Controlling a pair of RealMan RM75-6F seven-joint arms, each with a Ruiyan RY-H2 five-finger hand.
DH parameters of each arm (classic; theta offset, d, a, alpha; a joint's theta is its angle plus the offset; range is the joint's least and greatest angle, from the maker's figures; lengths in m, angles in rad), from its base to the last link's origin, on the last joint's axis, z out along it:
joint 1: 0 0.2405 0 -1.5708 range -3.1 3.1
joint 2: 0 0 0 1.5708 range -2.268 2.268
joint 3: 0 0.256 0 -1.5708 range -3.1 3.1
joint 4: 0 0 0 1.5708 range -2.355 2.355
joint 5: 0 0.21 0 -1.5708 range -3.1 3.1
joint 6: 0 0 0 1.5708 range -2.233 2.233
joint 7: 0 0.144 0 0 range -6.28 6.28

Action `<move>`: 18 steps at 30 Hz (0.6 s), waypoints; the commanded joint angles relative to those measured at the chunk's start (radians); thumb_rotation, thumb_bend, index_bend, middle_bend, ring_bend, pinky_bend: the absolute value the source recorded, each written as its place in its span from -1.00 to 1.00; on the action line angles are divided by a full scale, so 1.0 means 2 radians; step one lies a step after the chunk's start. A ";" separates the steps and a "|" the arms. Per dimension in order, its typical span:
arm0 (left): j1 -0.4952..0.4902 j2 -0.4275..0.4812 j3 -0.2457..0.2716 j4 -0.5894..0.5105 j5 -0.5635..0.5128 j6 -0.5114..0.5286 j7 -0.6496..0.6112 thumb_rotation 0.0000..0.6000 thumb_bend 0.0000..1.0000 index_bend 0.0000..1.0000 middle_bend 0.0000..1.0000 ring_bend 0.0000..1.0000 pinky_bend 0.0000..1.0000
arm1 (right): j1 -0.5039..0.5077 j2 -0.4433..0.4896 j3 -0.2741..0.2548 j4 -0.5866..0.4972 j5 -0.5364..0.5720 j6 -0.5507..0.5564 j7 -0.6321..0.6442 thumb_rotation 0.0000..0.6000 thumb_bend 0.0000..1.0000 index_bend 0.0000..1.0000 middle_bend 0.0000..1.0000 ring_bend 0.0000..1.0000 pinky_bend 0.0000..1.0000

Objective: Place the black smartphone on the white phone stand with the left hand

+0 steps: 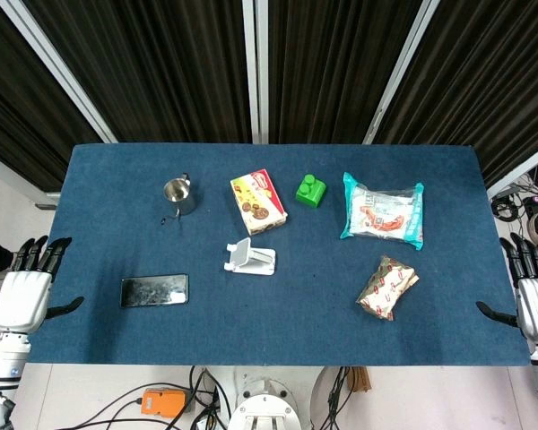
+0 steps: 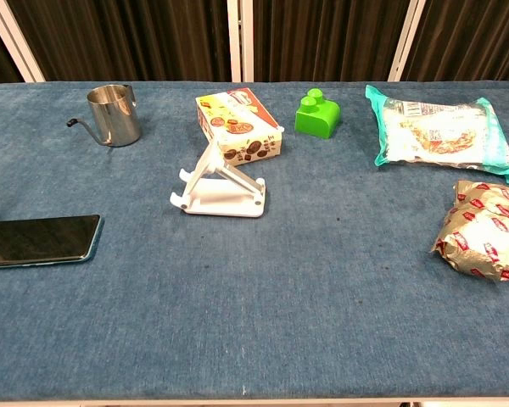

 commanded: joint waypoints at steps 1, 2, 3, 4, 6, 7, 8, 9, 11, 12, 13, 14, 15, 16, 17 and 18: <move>-0.002 -0.001 0.002 -0.002 -0.001 -0.006 0.003 1.00 -0.88 -0.87 -0.78 -0.97 -1.00 | 0.000 0.001 0.000 -0.001 0.001 0.000 0.000 1.00 -0.89 -1.00 -1.00 -1.00 -0.92; -0.003 -0.002 0.002 -0.003 -0.001 -0.008 0.004 1.00 -0.88 -0.87 -0.78 -0.97 -1.00 | -0.001 0.001 0.001 -0.001 0.002 0.000 0.001 1.00 -0.89 -1.00 -1.00 -1.00 -0.92; -0.005 -0.004 0.003 -0.005 0.000 -0.010 0.004 1.00 -0.87 -0.87 -0.78 -0.96 -1.00 | -0.001 0.002 0.001 -0.002 0.002 0.001 0.001 1.00 -0.89 -1.00 -1.00 -1.00 -0.92; -0.006 -0.006 0.005 -0.006 0.002 -0.012 0.005 1.00 -0.87 -0.87 -0.78 -0.96 -1.00 | -0.001 0.002 0.002 -0.002 0.003 0.002 0.002 1.00 -0.89 -1.00 -1.00 -1.00 -0.92; -0.012 -0.012 0.008 -0.008 0.007 -0.021 0.007 1.00 -0.87 -0.87 -0.78 -0.95 -1.00 | -0.002 0.005 0.003 -0.003 0.003 0.004 0.003 1.00 -0.89 -1.00 -1.00 -1.00 -0.92; -0.016 -0.017 0.010 -0.010 0.009 -0.029 0.009 1.00 -0.86 -0.87 -0.77 -0.95 -1.00 | -0.003 0.007 0.004 -0.004 0.003 0.007 0.003 1.00 -0.89 -1.00 -1.00 -1.00 -0.92; -0.020 -0.021 0.012 -0.012 0.011 -0.035 0.011 1.00 -0.86 -0.86 -0.76 -0.93 -1.00 | -0.003 0.009 0.005 -0.004 0.003 0.008 0.003 1.00 -0.89 -1.00 -1.00 -1.00 -0.92; -0.024 -0.026 0.014 -0.014 0.013 -0.042 0.012 1.00 -0.85 -0.85 -0.74 -0.91 -1.00 | -0.004 0.010 0.006 -0.005 0.002 0.010 0.003 1.00 -0.89 -1.00 -1.00 -1.00 -0.92; -0.033 -0.035 0.017 -0.018 0.012 -0.061 0.014 1.00 -0.83 -0.82 -0.69 -0.84 -1.00 | -0.004 0.011 0.007 -0.006 0.001 0.011 0.004 1.00 -0.89 -1.00 -1.00 -1.00 -0.92; -0.039 -0.042 0.017 -0.021 0.008 -0.074 0.015 1.00 -0.82 -0.82 -0.68 -0.82 -1.00 | -0.003 0.012 0.007 -0.006 0.001 0.011 0.005 1.00 -0.89 -1.00 -1.00 -1.00 -0.92; -0.043 -0.047 0.017 -0.023 0.003 -0.084 0.017 1.00 -0.80 -0.81 -0.67 -0.80 -1.00 | -0.003 0.012 0.006 -0.006 0.001 0.009 0.005 1.00 -0.89 -1.00 -1.00 -1.00 -0.92; -0.049 -0.054 0.017 -0.024 -0.004 -0.098 0.020 1.00 -0.79 -0.78 -0.67 -0.80 -1.00 | -0.002 0.012 0.005 -0.006 0.001 0.007 0.006 1.00 -0.89 -1.00 -1.00 -1.00 -0.92; -0.053 -0.060 0.018 -0.024 -0.009 -0.107 0.024 1.00 -0.78 -0.76 -0.67 -0.80 -1.00 | -0.002 0.012 0.005 -0.006 0.000 0.006 0.006 1.00 -0.89 -1.00 -1.00 -1.00 -0.92; -0.056 -0.065 0.018 -0.025 -0.015 -0.115 0.029 1.00 -0.78 -0.74 -0.67 -0.80 -1.00 | -0.002 0.012 0.004 -0.006 0.001 0.004 0.007 1.00 -0.89 -1.00 -1.00 -1.00 -0.92; -0.060 -0.072 0.017 -0.026 -0.024 -0.125 0.036 1.00 -0.78 -0.72 -0.67 -0.81 -1.00 | -0.002 0.011 0.003 -0.005 0.001 0.002 0.008 1.00 -0.89 -1.00 -1.00 -1.00 -0.92; -0.063 -0.078 0.017 -0.027 -0.031 -0.132 0.041 1.00 -0.78 -0.72 -0.67 -0.82 -1.00 | -0.002 0.011 0.003 -0.004 0.002 0.002 0.009 1.00 -0.89 -1.00 -1.00 -1.00 -0.92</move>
